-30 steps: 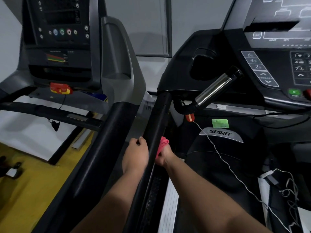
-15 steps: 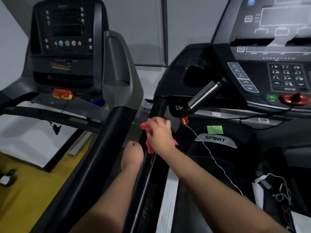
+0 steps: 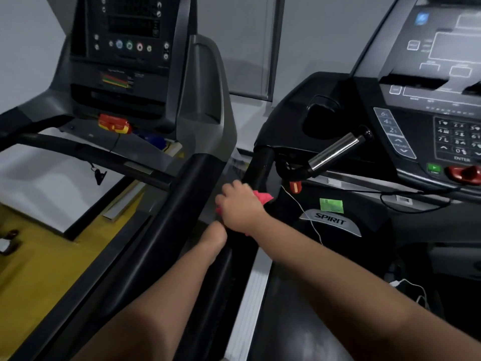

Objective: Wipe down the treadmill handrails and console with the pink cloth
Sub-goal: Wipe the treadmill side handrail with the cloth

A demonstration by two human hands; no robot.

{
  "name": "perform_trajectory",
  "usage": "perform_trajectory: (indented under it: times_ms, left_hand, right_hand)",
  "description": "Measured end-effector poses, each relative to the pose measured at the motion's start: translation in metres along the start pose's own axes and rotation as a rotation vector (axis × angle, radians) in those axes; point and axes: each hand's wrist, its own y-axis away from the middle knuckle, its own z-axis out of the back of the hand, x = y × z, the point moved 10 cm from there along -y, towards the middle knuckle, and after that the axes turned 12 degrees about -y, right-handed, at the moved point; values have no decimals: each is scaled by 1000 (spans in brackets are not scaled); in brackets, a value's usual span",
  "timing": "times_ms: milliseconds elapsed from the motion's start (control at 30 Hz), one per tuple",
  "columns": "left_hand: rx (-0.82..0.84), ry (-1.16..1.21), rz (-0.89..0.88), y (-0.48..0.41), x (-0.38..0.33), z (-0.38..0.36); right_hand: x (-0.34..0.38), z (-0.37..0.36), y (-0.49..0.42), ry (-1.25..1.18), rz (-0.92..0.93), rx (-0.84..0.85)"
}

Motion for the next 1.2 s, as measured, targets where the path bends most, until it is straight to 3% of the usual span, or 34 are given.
perform_trajectory:
  times_ms: [67,200,467,567,667,867,1000,1133,1200]
  left_hand:
    - [44,63,4,1,4,-4]
    - [127,-51,61,5,21,-5]
    - [220,46,129,7,34,-3]
    - [264,117,126,10,37,-8]
    - [299,117,125,13,39,-10]
    - [253,69,105,13,39,-6]
    - [259,122,124,18,38,-6]
    - [160,95,112,15,34,6]
    - [174,224,82,15,28,0]
  right_hand:
    - [13,-6,-1,-91,75,84]
    - [-19,1,-22,-281,-16,120]
    - [-22,-21,-53,57,-141,310]
    - [6,-50,-39,25,-63,460]
    - [4,-53,-36,-23,-64,487]
    - [-27,-35,-60,372,-168,463]
    - [-39,-69,-75,487,-214,610]
    - [-36,-113,-68,557,-252,811]
    - [-28,-126,-61,604,-224,821]
